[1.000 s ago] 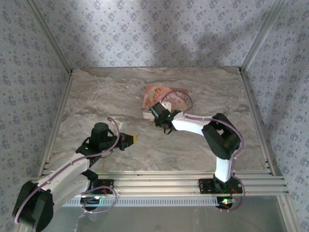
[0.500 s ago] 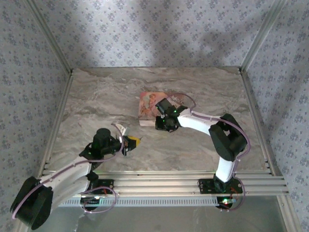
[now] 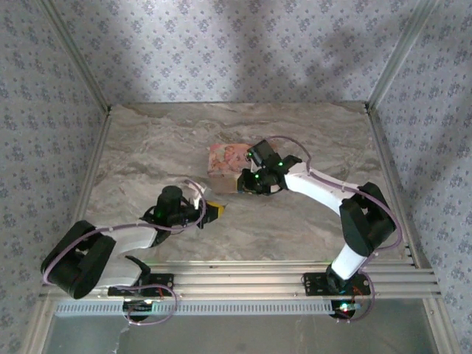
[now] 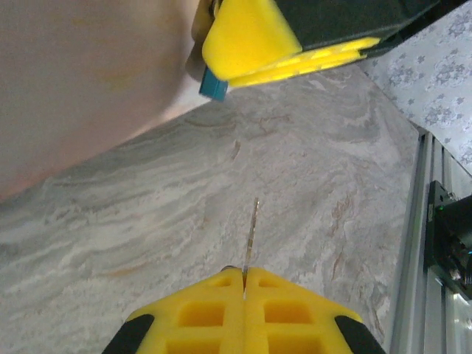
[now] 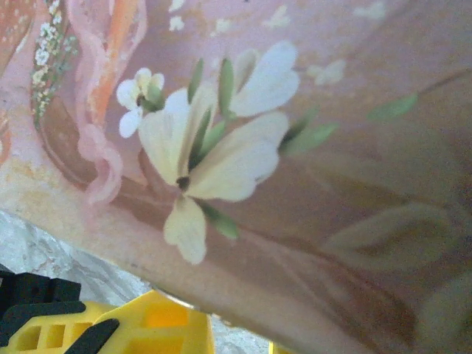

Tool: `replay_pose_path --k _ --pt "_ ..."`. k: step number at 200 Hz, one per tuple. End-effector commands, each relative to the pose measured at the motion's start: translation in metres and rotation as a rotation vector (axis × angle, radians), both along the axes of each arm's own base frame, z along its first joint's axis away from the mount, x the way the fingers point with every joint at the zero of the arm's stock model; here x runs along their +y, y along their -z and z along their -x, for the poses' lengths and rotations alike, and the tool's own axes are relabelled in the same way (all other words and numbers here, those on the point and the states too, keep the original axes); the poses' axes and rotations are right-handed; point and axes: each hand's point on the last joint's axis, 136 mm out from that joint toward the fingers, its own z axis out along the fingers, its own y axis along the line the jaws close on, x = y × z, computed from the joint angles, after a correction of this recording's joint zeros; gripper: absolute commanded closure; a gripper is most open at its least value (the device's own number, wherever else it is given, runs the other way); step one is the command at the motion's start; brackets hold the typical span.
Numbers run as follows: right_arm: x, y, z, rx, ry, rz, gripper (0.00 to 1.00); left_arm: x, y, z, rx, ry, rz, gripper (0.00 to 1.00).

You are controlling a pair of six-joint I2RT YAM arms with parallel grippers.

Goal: Unlock a padlock with a key

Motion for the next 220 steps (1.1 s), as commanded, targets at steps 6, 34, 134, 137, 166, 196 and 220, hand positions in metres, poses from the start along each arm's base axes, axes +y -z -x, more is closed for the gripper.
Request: replay_pose_path --k 6,34,134,137,166,196,220 --pt "0.007 -0.032 0.004 0.020 -0.002 -0.107 1.00 -0.015 -0.031 -0.010 -0.099 0.031 0.092 1.00" --pt "0.007 -0.042 0.004 0.031 -0.003 -0.147 1.00 -0.020 -0.033 -0.017 -0.110 0.034 0.114 1.00" --pt "0.007 -0.052 0.002 0.041 0.020 -0.189 1.00 -0.028 -0.033 -0.031 -0.132 0.014 0.157 1.00" --pt "0.007 -0.052 0.002 0.043 0.021 -0.190 1.00 -0.028 -0.032 -0.031 -0.130 0.012 0.154 1.00" --pt "0.008 -0.053 -0.001 0.043 0.039 -0.205 1.00 -0.030 -0.027 -0.034 -0.120 0.008 0.142 1.00" --pt "0.008 -0.056 -0.002 0.034 0.041 -0.209 1.00 -0.034 -0.024 -0.034 -0.115 0.018 0.141 1.00" --pt "0.008 -0.056 -0.002 0.032 0.040 -0.208 1.00 -0.036 -0.026 -0.034 -0.118 0.018 0.154 1.00"
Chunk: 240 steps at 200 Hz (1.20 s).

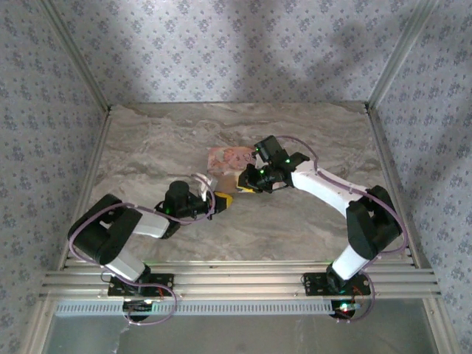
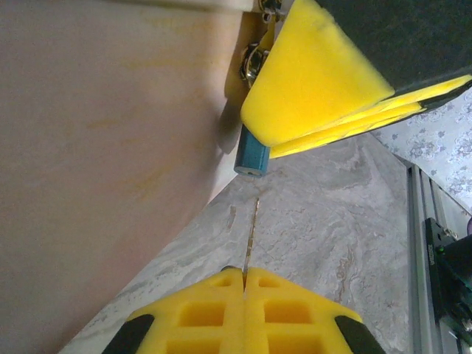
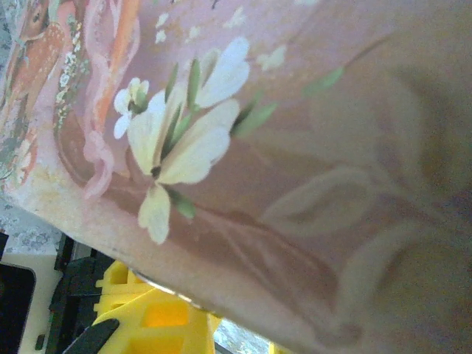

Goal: Unlock a padlock with a key

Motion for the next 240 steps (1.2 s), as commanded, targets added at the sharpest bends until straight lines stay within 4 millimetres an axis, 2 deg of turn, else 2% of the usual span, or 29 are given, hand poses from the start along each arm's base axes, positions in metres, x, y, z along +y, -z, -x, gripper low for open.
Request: replay_pose_path --k 1,54,162,220,225,240 --pt "0.008 -0.035 -0.006 -0.069 -0.009 -0.085 1.00 -0.008 -0.020 -0.006 -0.056 0.007 0.053 1.00" --pt "0.008 -0.036 -0.006 -0.071 -0.007 -0.087 1.00 -0.009 -0.025 -0.012 -0.063 -0.014 0.063 1.00" --pt "0.013 -0.039 -0.006 -0.078 -0.007 -0.102 1.00 -0.011 -0.022 -0.016 -0.051 -0.028 0.065 1.00" --pt "0.017 -0.039 -0.005 -0.077 -0.008 -0.107 1.00 -0.011 -0.031 -0.023 -0.040 -0.064 0.106 1.00" --pt "0.013 -0.026 0.000 -0.053 -0.007 -0.090 1.00 -0.011 -0.031 -0.023 -0.035 -0.068 0.109 1.00" --pt "0.013 -0.025 0.000 -0.050 -0.001 -0.091 1.00 -0.012 -0.033 -0.024 -0.023 -0.073 0.127 1.00"
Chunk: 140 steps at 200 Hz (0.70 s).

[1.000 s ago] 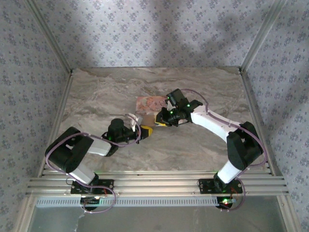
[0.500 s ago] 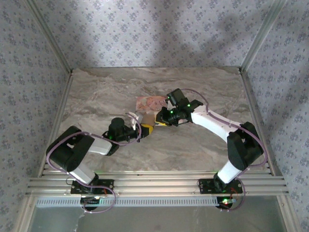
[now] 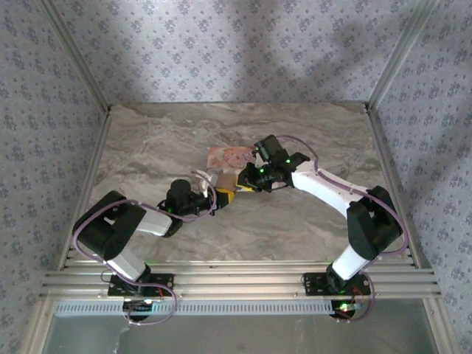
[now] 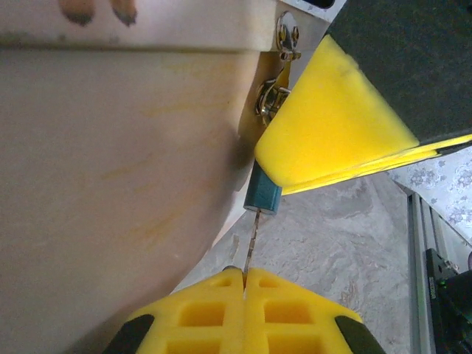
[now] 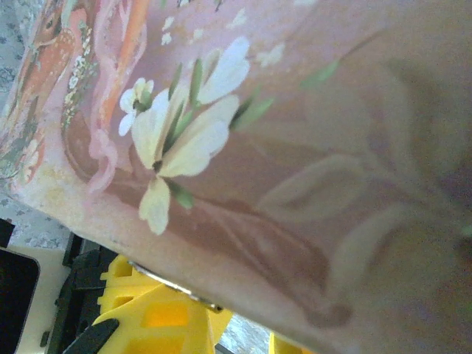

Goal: Unlock a padlock with a key

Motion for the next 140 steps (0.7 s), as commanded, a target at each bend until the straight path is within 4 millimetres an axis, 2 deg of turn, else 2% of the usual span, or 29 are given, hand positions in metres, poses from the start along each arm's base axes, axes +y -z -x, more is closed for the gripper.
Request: replay_pose_path --k 1,59,140 --pt "0.010 -0.021 0.003 -0.045 -0.018 -0.070 1.00 -0.007 -0.025 -0.010 -0.042 -0.019 0.077 1.00" --pt "0.013 -0.016 0.004 -0.045 -0.021 -0.074 1.00 -0.015 -0.035 -0.010 -0.012 -0.001 0.139 1.00" --pt "0.010 0.006 0.016 -0.070 -0.058 -0.050 1.00 -0.022 -0.059 -0.009 0.048 0.097 0.191 1.00"
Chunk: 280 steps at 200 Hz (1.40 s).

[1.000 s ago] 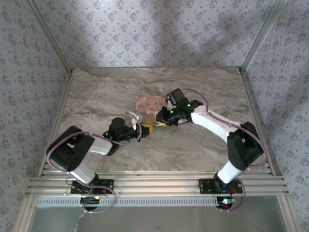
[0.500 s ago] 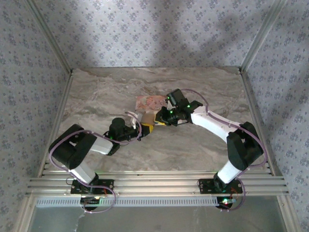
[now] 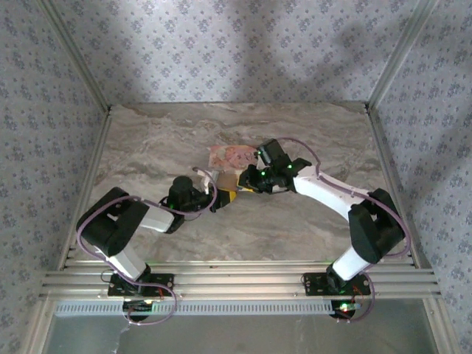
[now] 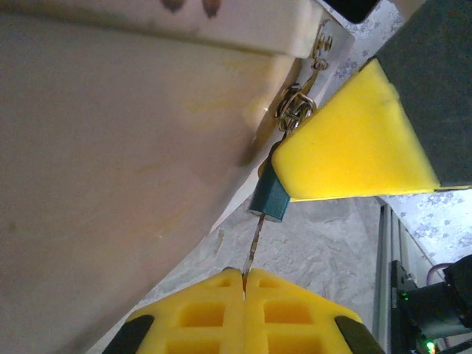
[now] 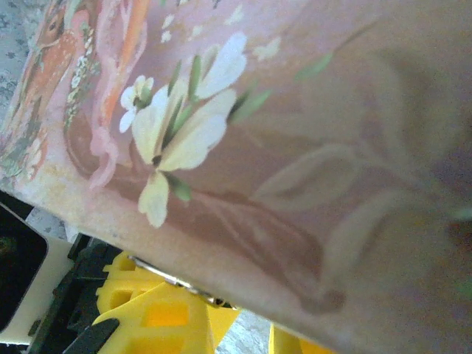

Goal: Unlock a padlock with a key

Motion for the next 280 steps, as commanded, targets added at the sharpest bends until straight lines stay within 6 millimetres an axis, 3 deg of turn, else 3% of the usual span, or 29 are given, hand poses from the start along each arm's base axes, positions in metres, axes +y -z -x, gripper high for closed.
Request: replay_pose_path --k 1,81,159,201,280 --pt "0.014 0.000 0.018 -0.017 -0.084 -0.036 1.00 -0.015 -0.062 -0.006 -0.119 0.065 0.149 1.00" --pt "0.016 0.020 0.030 -0.014 -0.125 -0.038 1.00 -0.021 -0.075 -0.002 -0.071 0.111 0.210 1.00" --pt "0.019 0.028 0.033 -0.029 -0.114 -0.066 1.00 -0.017 -0.054 -0.006 -0.148 0.005 0.061 1.00" --pt "0.012 0.040 0.036 0.003 -0.061 -0.030 1.00 -0.001 -0.056 -0.005 -0.212 -0.080 -0.011 1.00" --pt "0.020 0.052 0.037 0.032 -0.017 -0.011 1.00 -0.010 -0.054 0.008 -0.256 -0.043 -0.056 1.00"
